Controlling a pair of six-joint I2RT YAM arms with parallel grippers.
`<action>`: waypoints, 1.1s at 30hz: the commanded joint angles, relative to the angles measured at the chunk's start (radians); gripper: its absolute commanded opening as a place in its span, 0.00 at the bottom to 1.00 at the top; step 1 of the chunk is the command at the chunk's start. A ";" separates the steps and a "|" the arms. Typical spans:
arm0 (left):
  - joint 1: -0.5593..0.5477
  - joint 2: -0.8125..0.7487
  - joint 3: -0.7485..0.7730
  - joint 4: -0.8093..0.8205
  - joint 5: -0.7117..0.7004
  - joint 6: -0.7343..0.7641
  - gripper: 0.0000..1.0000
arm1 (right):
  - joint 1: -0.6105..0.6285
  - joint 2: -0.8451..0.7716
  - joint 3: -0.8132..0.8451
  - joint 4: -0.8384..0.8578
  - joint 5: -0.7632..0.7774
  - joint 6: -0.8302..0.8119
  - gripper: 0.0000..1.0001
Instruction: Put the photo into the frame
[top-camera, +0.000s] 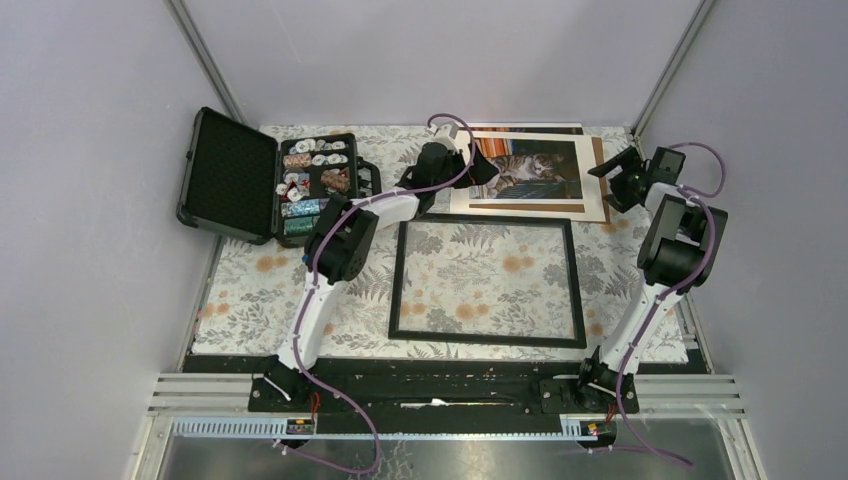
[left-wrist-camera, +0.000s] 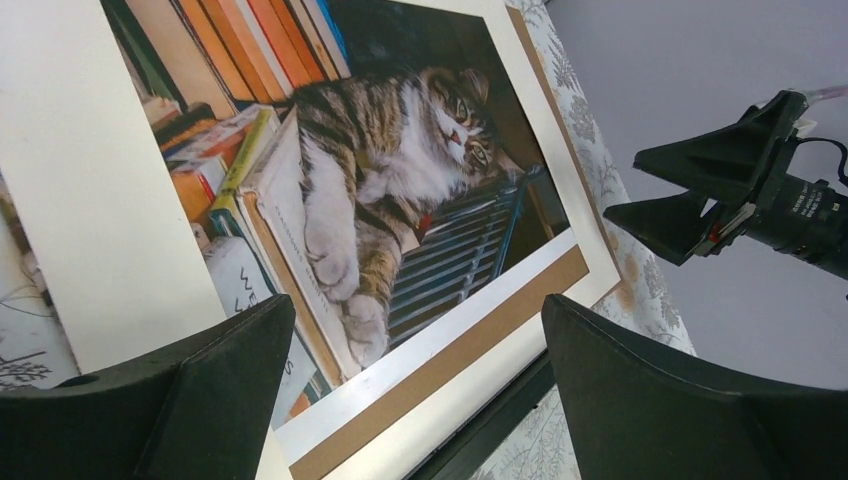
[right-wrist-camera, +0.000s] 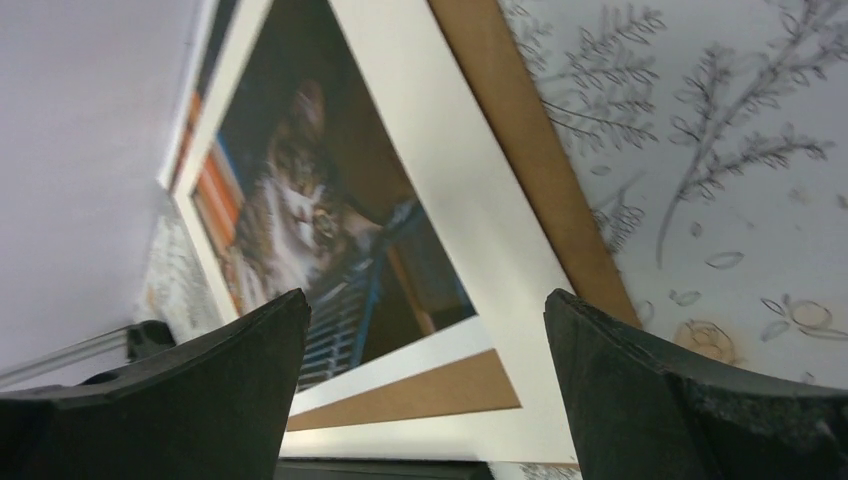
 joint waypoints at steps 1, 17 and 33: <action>0.007 0.038 0.049 0.055 0.049 -0.065 0.99 | 0.011 -0.011 0.082 -0.170 0.086 -0.130 0.95; 0.047 0.141 0.010 0.034 0.070 -0.354 0.96 | 0.011 0.028 0.081 -0.278 0.108 -0.185 0.90; 0.054 0.165 0.001 0.056 0.105 -0.419 0.96 | 0.036 0.111 0.133 -0.263 -0.060 -0.155 0.90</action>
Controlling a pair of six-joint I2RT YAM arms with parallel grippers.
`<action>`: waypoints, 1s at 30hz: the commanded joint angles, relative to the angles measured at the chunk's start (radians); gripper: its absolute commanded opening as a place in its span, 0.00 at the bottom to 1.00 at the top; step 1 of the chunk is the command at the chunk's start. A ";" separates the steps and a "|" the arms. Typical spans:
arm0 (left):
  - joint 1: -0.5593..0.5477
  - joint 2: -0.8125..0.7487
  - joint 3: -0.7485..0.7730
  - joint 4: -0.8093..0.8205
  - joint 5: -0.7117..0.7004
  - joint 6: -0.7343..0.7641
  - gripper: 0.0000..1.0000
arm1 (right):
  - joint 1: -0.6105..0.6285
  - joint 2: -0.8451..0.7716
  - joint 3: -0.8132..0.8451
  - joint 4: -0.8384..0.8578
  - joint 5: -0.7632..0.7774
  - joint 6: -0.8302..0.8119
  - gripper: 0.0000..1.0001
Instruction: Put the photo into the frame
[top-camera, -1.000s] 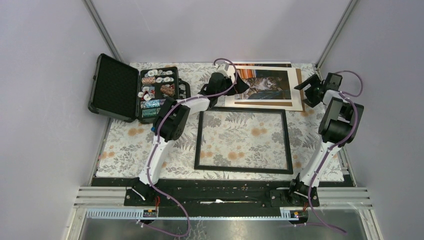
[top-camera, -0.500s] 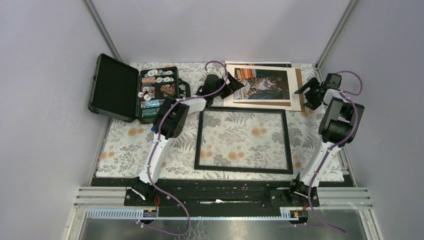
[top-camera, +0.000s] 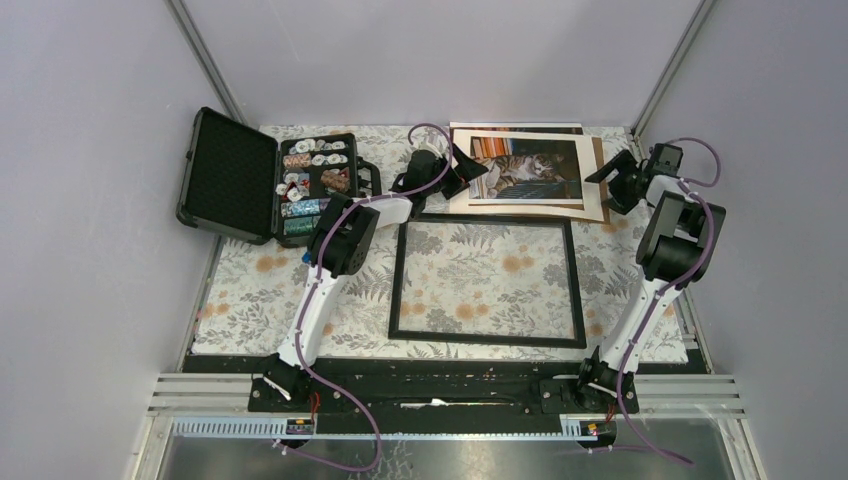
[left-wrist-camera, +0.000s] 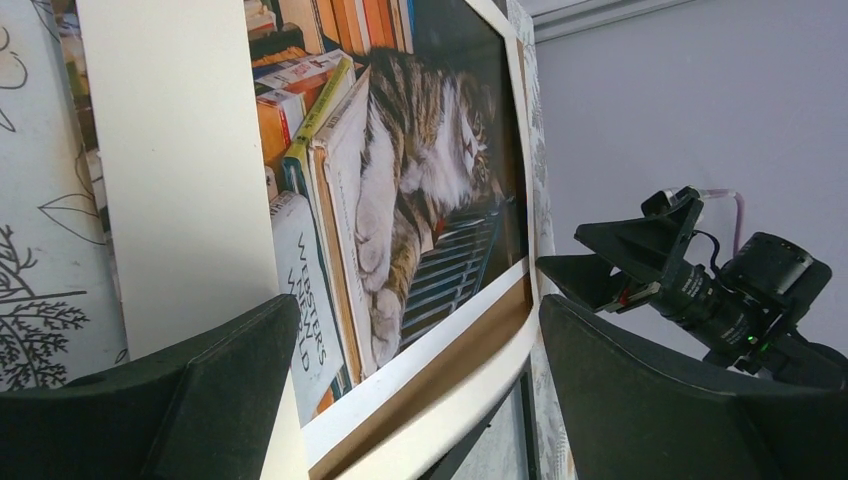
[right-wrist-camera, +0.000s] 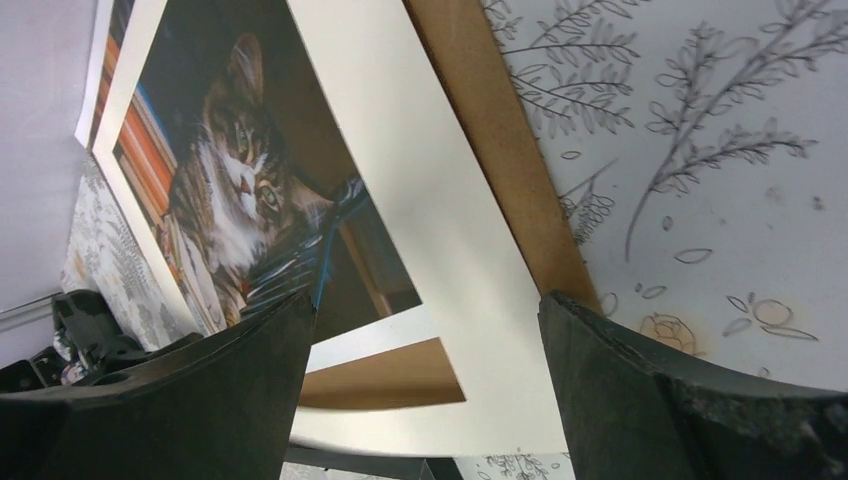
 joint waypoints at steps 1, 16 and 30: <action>-0.001 0.047 -0.007 -0.030 0.030 -0.023 0.96 | 0.029 0.053 0.017 -0.010 -0.103 0.013 0.89; 0.001 0.069 0.017 -0.029 0.068 -0.043 0.96 | 0.004 -0.112 -0.168 0.148 -0.260 0.128 0.93; 0.001 0.066 0.012 -0.023 0.075 -0.049 0.96 | -0.066 -0.268 -0.490 0.636 -0.344 0.438 1.00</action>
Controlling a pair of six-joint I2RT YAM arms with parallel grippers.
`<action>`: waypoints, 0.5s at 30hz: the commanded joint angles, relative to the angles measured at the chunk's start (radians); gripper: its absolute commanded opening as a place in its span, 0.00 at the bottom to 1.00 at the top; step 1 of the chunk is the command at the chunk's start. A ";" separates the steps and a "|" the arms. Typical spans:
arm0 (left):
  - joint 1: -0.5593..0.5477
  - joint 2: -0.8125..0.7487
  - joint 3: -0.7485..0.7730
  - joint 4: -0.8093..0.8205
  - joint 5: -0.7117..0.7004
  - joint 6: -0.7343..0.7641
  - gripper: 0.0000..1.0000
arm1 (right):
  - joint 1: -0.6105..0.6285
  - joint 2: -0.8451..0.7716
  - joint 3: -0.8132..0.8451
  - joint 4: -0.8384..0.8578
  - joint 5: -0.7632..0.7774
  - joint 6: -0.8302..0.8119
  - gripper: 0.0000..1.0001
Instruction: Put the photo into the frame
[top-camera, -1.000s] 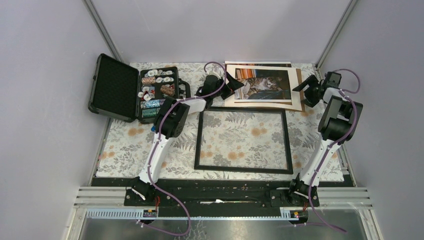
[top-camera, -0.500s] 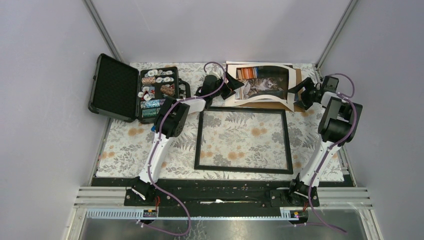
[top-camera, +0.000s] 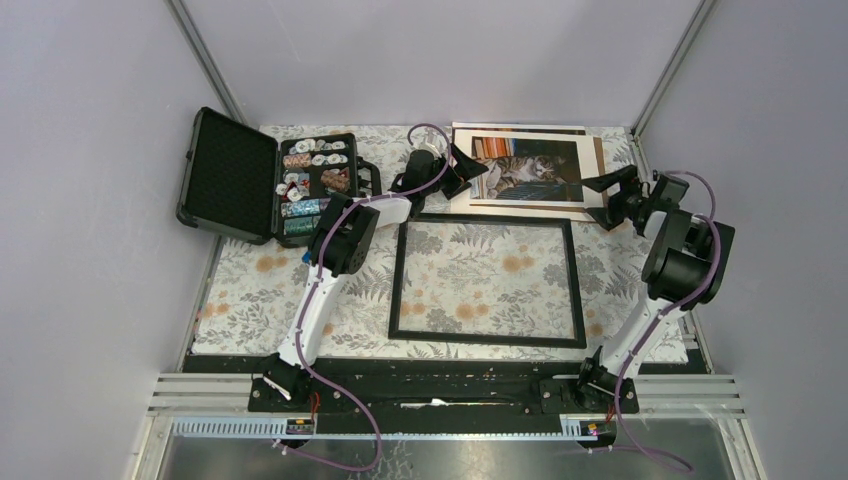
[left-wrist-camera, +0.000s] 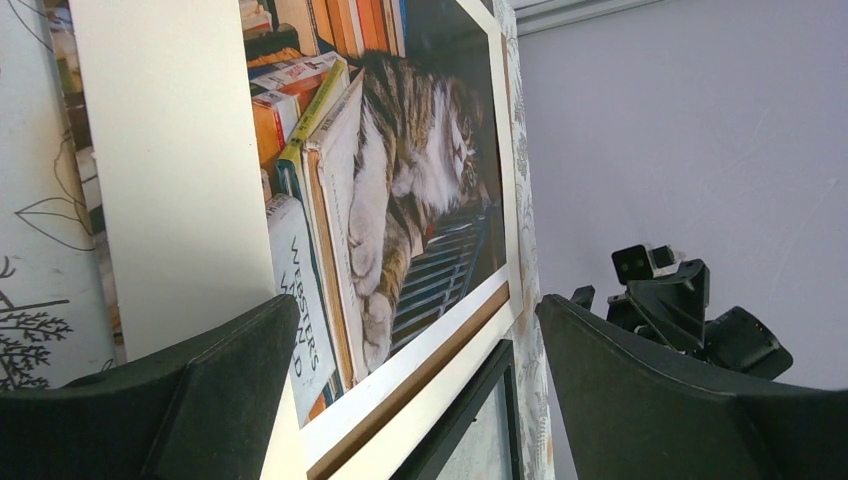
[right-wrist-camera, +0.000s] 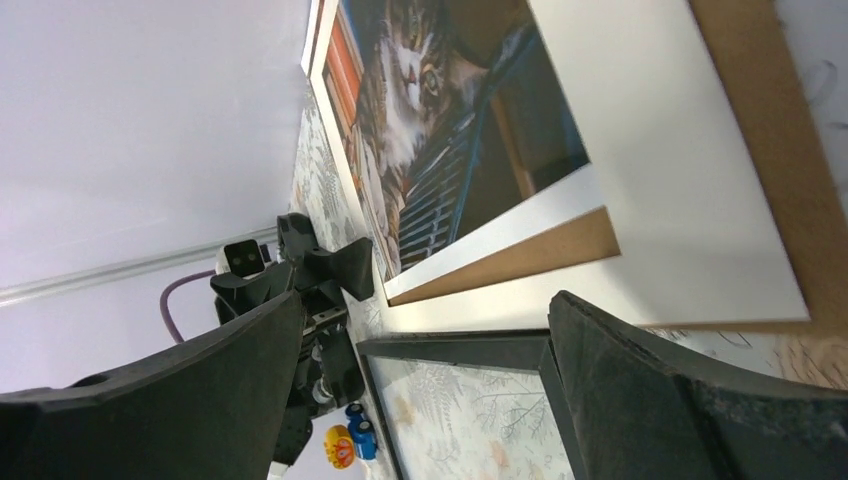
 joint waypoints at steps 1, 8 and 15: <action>-0.009 0.047 -0.002 -0.052 0.030 0.000 0.96 | -0.015 -0.091 -0.070 0.124 0.032 0.087 1.00; -0.009 0.048 -0.004 -0.047 0.030 -0.004 0.96 | -0.055 -0.207 -0.133 -0.060 0.342 -0.049 1.00; -0.009 0.046 -0.010 -0.041 0.030 -0.008 0.96 | -0.070 -0.087 -0.001 -0.171 0.298 -0.166 0.96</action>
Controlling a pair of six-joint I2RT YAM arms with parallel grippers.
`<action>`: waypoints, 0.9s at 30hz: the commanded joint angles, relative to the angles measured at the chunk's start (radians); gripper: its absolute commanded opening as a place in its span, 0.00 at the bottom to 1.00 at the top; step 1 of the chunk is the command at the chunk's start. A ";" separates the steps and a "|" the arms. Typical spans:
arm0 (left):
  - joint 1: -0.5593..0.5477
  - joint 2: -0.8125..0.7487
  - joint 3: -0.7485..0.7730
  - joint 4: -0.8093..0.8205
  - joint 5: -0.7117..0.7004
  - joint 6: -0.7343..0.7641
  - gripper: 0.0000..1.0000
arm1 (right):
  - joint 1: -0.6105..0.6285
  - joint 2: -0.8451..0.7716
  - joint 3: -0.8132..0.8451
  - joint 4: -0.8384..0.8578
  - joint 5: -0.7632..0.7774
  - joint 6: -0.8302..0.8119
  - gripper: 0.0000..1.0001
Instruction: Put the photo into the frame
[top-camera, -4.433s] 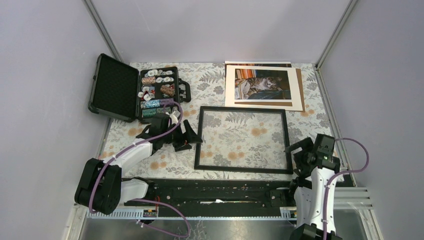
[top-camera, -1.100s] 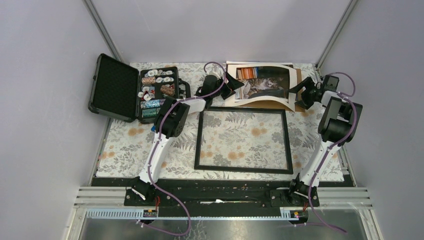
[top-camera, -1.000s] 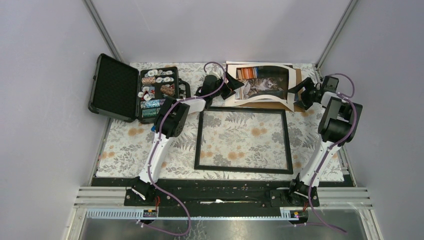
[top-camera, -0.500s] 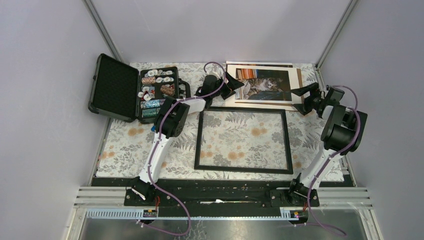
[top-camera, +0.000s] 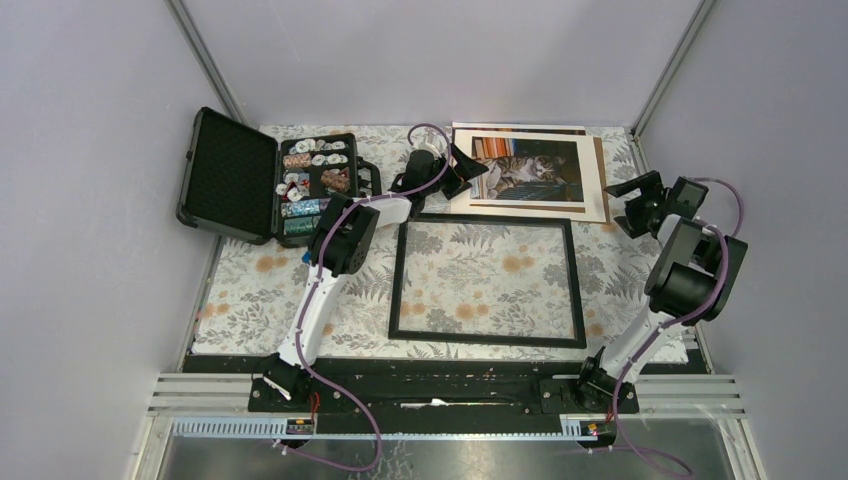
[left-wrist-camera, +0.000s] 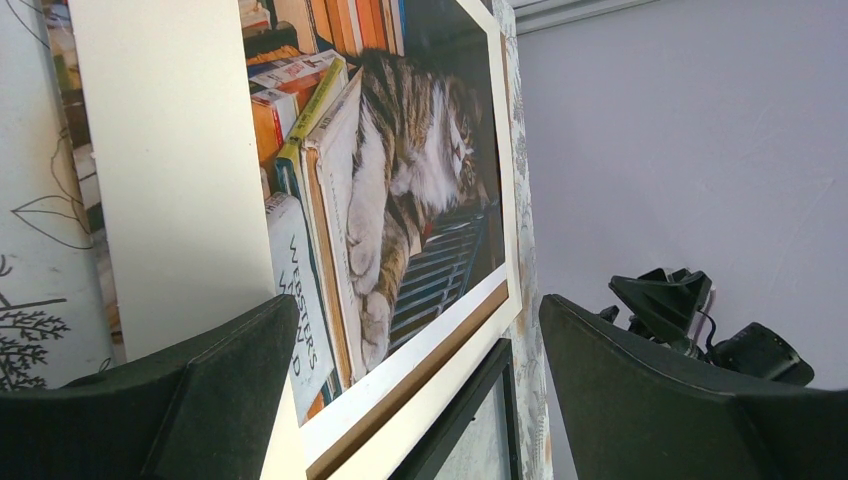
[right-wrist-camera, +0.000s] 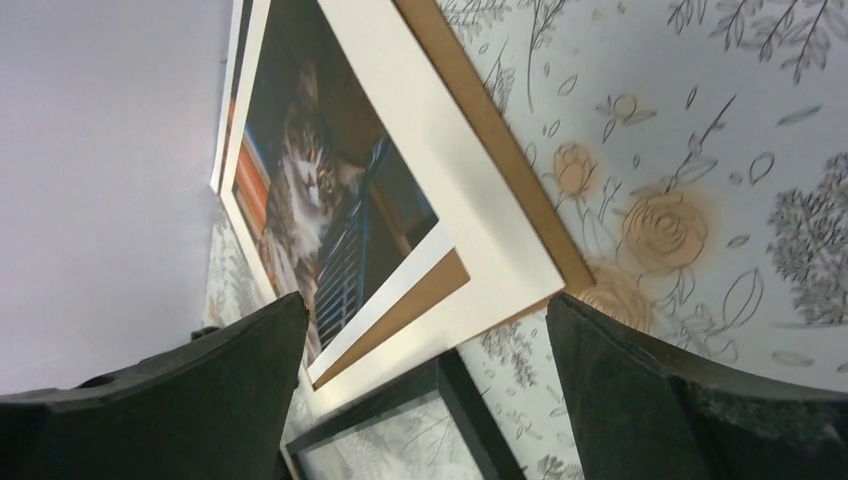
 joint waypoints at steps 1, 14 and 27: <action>-0.009 0.046 -0.010 -0.041 0.025 -0.003 0.96 | -0.001 0.059 0.076 -0.064 0.034 -0.096 0.94; -0.010 0.053 -0.010 -0.033 0.024 -0.014 0.96 | 0.006 0.166 0.139 -0.093 0.021 -0.099 0.75; -0.012 0.059 -0.004 -0.032 0.030 -0.020 0.96 | 0.071 0.183 0.180 -0.193 0.081 -0.120 0.70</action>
